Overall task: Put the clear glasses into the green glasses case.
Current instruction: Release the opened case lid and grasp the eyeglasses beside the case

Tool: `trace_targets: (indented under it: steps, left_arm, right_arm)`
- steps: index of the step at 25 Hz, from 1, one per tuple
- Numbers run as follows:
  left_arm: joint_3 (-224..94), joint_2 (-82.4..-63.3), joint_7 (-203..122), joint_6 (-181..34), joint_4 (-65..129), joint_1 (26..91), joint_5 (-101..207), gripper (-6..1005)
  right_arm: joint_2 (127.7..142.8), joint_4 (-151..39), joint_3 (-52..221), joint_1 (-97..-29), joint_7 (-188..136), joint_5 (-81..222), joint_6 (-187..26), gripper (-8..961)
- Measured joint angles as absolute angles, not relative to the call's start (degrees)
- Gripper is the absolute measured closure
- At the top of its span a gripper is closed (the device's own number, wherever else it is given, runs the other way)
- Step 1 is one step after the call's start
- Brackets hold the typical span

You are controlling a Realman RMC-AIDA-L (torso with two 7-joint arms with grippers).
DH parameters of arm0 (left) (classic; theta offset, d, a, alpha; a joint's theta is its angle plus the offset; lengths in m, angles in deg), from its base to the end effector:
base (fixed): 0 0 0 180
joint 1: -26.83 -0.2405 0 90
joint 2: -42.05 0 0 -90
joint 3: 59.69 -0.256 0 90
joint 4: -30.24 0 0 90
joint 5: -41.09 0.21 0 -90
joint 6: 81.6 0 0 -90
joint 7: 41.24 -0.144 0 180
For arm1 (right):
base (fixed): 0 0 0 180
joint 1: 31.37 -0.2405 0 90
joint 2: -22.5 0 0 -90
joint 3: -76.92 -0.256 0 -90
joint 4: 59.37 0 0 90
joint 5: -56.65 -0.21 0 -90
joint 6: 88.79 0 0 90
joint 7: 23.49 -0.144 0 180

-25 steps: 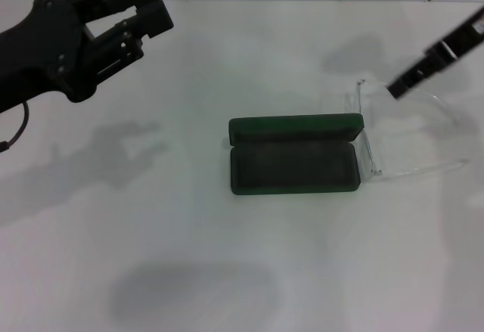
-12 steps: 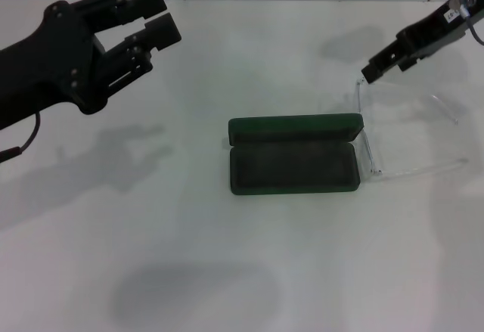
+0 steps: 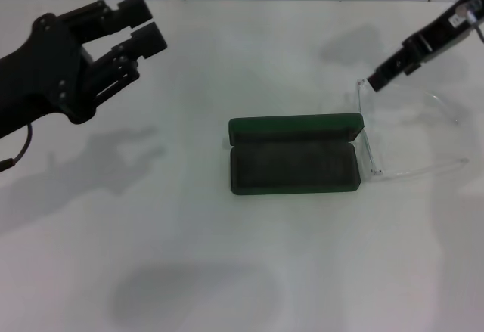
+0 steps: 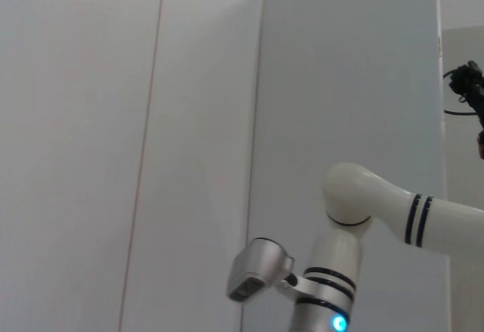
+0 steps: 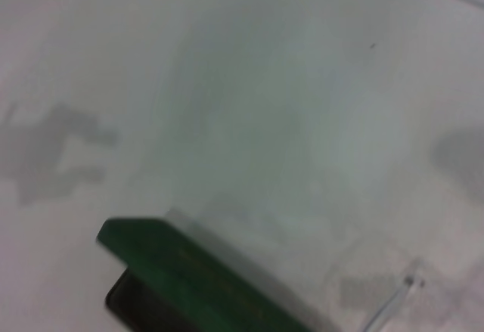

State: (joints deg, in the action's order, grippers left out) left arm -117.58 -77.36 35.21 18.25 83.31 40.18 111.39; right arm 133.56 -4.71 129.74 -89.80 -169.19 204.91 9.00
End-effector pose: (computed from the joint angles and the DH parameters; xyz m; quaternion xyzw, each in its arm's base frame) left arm -0.2189 0.2789 0.0622 -0.8540 -0.0887 -0.4844 0.1675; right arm 0.1292 0.4266 0.0656 -0.8981 0.4064 -0.0997 0.1352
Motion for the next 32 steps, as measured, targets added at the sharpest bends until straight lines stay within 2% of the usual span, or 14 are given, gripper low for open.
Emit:
trace_targets:
  steps: [4,12,17,24,32]
  left_arm:
    - [-116.1,-77.41,34.7,19.6,81.7,39.6,111.3,619]
    - [-114.7,-77.36,33.7,20.5,79.5,41.0,111.8,618]
    - [-114.7,-77.39,33.4,20.5,79.0,41.5,111.8,618]
    - [-114.7,-77.39,33.3,20.5,78.1,41.5,111.7,618]
    - [-114.6,-77.44,33.3,20.4,77.1,41.5,111.4,618]
  right_arm:
    - [133.74,-1.0,129.7,-88.0,-169.2,205.3,14.2,212]
    - [135.33,2.4,136.9,-84.2,-169.7,205.7,18.0,216]
    - [136.66,2.3,144.1,-83.9,-168.8,207.5,13.0,221]
    - [137.66,1.3,148.6,-85.0,-163.5,208.2,9.4,227]
    - [137.86,1.4,151.9,-84.8,-158.1,208.3,9.0,241]
